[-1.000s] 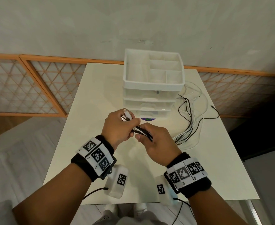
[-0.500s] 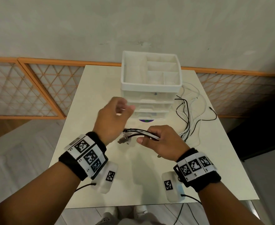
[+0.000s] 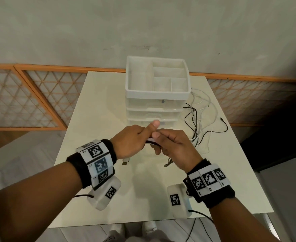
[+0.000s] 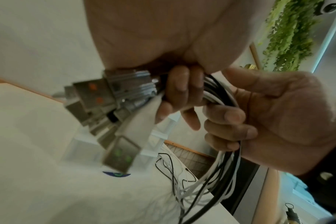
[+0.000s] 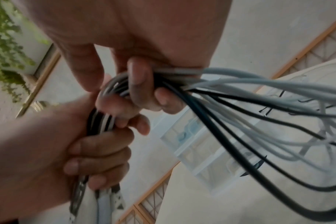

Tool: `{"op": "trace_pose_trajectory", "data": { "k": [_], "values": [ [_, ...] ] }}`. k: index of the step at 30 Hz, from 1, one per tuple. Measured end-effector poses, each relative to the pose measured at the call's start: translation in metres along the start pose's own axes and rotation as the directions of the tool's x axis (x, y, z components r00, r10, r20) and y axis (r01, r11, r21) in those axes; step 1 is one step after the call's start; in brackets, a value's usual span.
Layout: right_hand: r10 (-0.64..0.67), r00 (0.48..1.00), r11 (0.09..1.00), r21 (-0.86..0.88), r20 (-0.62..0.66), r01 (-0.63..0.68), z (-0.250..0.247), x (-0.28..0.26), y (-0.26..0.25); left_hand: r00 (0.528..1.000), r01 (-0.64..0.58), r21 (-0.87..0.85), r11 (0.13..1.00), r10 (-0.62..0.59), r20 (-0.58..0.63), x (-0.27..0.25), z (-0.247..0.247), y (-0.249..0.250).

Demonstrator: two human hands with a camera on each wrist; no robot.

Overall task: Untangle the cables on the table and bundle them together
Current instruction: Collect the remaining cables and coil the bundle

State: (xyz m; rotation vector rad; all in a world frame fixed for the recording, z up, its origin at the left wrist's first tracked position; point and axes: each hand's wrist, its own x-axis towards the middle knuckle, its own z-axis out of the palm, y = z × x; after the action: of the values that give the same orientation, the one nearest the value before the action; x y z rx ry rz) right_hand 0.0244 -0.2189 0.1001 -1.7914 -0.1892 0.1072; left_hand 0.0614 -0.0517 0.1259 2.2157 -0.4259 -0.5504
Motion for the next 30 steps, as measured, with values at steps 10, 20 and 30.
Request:
{"op": "trace_pose_trajectory", "data": {
  "k": [10,20,30],
  "values": [
    [0.081,0.989,0.987,0.148,-0.12,-0.062,-0.051,-0.021,0.02,0.954,-0.001,-0.444,0.896,-0.132,-0.269,-0.002,-0.04,-0.009],
    [-0.135,0.903,0.974,0.112,-0.408,0.196,0.006,0.005,-0.005,0.896,-0.03,-0.419,0.908,-0.161,-0.414,0.007,0.008,0.006],
    [-0.273,0.948,0.949,-0.204,-0.163,0.238,0.013,0.004,-0.01,0.942,-0.024,-0.655,0.755,-0.203,-0.269,0.007,-0.007,0.006]
  ]
}}
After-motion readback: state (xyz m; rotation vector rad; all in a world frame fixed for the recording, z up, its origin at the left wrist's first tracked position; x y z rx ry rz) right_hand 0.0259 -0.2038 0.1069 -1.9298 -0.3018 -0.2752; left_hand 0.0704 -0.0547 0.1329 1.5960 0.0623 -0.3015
